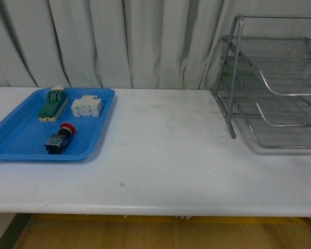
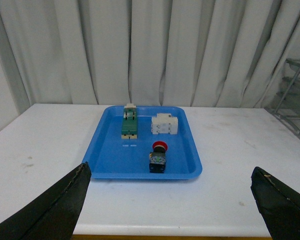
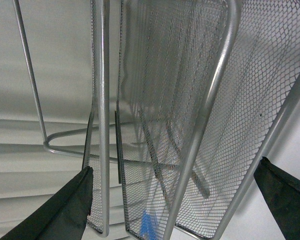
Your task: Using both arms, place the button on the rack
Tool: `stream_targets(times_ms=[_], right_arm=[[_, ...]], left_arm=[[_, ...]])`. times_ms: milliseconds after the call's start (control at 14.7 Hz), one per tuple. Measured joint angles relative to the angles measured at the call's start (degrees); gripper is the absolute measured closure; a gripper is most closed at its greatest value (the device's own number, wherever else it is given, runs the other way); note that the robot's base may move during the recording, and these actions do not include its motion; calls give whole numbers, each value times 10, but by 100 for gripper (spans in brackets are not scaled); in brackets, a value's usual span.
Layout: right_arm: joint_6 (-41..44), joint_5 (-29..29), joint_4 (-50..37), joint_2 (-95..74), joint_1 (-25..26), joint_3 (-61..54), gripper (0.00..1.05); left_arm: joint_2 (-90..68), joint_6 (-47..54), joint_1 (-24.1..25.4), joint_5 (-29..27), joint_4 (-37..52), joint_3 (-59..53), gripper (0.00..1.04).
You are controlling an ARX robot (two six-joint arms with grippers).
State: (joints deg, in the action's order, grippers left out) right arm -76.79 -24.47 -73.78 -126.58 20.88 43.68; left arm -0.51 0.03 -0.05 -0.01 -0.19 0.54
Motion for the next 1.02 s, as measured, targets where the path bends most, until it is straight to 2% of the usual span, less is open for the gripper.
stream_targets(times_ms=[747,1019], right_arm=[[34,17,38,-47,-15,59,6],[38,20,65,-64,-26,115,8]], left_arm=[[0,0,0,0,0,0,7],[0,0,0,0,0,0,7]])
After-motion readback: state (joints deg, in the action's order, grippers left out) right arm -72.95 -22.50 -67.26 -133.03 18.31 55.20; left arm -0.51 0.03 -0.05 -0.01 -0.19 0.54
